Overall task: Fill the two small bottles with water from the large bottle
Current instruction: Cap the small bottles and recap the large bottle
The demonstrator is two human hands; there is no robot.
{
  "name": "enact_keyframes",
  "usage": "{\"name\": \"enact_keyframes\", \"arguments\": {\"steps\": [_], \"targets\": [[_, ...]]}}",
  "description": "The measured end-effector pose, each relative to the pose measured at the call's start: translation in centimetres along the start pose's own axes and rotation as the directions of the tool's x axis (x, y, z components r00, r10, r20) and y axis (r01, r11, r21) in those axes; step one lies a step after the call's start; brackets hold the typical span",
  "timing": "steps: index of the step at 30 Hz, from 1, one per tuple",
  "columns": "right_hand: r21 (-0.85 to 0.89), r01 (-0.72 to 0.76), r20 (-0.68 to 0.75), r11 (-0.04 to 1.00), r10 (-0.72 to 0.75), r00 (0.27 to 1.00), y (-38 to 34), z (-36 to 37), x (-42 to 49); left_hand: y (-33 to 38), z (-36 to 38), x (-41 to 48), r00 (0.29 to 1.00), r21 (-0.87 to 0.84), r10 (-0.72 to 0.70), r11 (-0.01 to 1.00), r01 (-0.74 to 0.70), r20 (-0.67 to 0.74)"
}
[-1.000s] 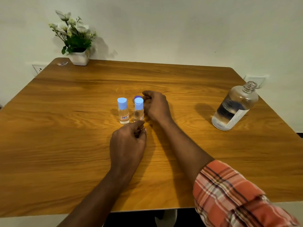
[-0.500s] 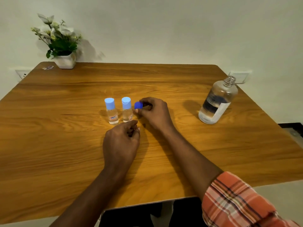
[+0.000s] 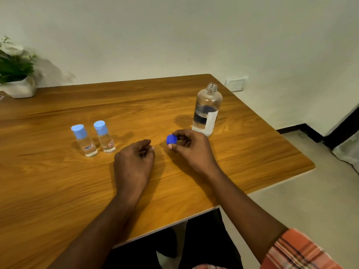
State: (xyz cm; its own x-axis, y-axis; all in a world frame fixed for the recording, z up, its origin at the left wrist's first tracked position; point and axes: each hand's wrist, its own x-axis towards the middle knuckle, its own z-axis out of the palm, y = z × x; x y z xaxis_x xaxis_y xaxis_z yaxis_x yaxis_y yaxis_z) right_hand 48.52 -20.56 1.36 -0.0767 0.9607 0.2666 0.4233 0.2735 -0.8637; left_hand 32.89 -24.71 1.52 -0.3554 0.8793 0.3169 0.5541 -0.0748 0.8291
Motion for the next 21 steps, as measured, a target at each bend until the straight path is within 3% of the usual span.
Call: {"name": "enact_keyframes", "arguments": {"steps": [14, 18, 21], "targets": [[0.091, -0.071, -0.220, 0.993, 0.089, 0.971, 3.1, -7.6, -1.2, 4.1, 8.0, 1.3, 0.984, -0.070, 0.093, 0.994, -0.083, 0.149], [0.063, -0.051, -0.300, 0.997, 0.067, 0.952, 3.8, -9.1, -0.5, 4.5, 9.9, 2.3, 0.985, -0.105, 0.104, 0.990, -0.090, 0.140], [0.007, -0.060, -0.285, 0.998, 0.060, 0.957, 3.3, -10.7, 0.8, 4.3, 11.1, 3.1, 0.979, -0.101, 0.089, 0.992, -0.071, 0.185]]}}
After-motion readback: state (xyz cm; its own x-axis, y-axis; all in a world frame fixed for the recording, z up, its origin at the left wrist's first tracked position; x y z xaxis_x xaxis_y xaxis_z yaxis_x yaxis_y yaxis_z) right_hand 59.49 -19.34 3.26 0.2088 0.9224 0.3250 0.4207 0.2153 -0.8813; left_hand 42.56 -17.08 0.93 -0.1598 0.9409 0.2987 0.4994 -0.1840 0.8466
